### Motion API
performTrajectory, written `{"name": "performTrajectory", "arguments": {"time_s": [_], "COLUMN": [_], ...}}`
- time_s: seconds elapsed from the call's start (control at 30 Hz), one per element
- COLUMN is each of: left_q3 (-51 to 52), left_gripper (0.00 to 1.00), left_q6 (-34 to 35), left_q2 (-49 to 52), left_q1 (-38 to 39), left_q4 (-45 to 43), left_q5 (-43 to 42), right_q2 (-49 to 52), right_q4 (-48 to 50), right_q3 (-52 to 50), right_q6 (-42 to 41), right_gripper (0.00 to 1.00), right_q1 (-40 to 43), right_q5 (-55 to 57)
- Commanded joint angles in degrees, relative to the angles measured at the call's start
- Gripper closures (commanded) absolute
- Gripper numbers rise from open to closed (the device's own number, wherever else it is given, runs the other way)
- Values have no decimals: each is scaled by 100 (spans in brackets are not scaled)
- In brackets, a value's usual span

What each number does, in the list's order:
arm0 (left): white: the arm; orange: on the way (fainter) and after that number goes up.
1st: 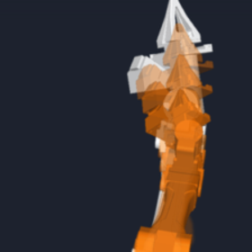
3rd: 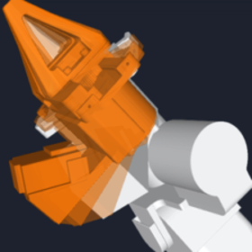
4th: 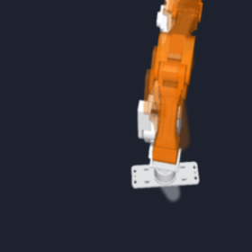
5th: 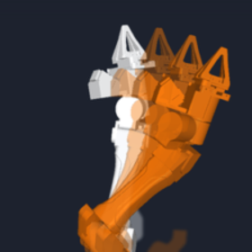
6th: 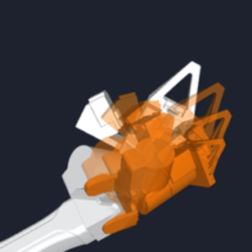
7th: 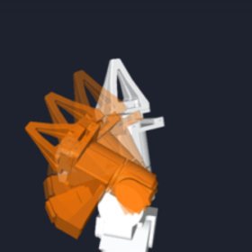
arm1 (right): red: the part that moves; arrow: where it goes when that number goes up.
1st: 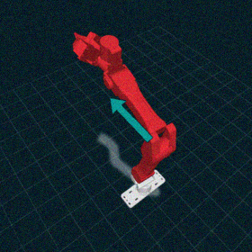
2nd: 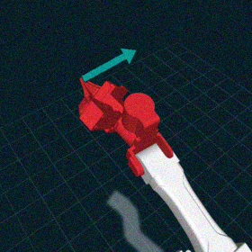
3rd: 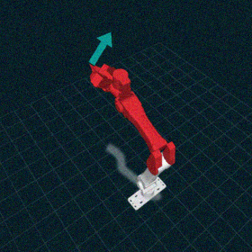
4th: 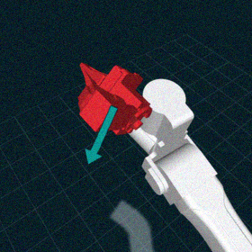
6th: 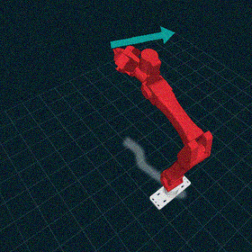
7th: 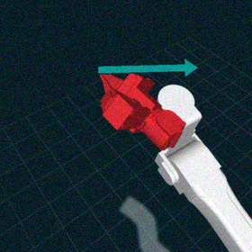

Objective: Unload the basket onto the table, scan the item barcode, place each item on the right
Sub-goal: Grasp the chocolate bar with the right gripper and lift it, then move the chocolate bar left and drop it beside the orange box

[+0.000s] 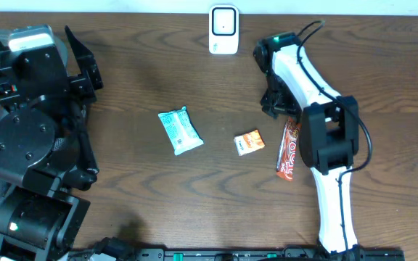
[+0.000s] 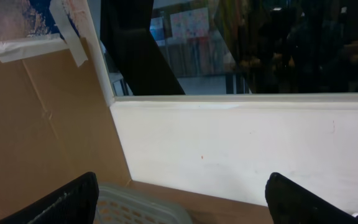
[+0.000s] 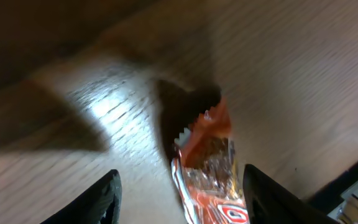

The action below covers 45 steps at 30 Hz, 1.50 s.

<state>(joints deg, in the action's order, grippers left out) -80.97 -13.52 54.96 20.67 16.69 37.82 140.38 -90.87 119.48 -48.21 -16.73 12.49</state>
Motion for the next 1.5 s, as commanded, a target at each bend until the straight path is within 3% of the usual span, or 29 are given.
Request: {"name": "performTrajectory", "arguments": {"time_s": [0.0, 0.17, 0.37, 0.53, 0.63, 0.73, 1.07, 1.23, 1.37, 1.47], "left_q3": [28, 28, 28, 28, 28, 28, 28, 28, 28, 28], "left_gripper": [14, 14, 14, 14, 14, 14, 14, 14, 14, 14], "left_q6": [-31, -31, -31, -31, -31, -31, -31, -31, -31, -28], "left_q2": [-50, -55, -92, -142, -181, -197, -197, -197, -197, -192], "left_q1": [-24, -24, -24, -24, -24, -24, -24, -24, -24, -24], "left_q4": [-11, -11, -9, -9, -7, 2, 81, 90, 107, 111], "left_q5": [7, 7, 7, 7, 7, 7, 7, 7, 7, 7], "right_q2": [236, 317, 317, 317, 271, 173, -407, -483, -479, -476], "right_q4": [-87, -74, 149, 389, 393, 496, 1056, 1233, 1274, 1580], "right_q3": [24, -107, -496, -828, -743, -358, 737, 726, 533, 240], "right_q6": [-149, -151, -151, -144, 94, 1034, 5239, 5807, 6738, 6861], "right_gripper": [43, 47, 63, 98, 99, 99, 99, 99, 99, 99], "right_q1": [-68, -83, -83, -90, -83, -72, -28, -28, -42, -42], "right_q5": [175, 267, 267, 197, -66, -789, -6015, -6876, -7479, -7639]}}
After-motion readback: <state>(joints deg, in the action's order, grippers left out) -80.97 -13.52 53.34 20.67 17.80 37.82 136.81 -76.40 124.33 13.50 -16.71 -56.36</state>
